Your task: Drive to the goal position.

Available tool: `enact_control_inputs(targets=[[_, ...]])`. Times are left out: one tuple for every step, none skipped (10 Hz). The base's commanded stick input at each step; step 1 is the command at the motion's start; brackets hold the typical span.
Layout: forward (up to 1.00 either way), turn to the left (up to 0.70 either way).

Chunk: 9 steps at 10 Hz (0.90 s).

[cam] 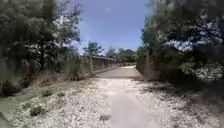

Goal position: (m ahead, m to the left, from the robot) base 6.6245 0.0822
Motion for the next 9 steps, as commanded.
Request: enact_control_inputs(targets=[[0.5,0.0],[0.5,0.0],[0.5,0.0],[0.5,0.0],[0.5,0.0],[0.5,0.0],[0.5,0.0],[0.5,0.0],[0.5,0.0]])
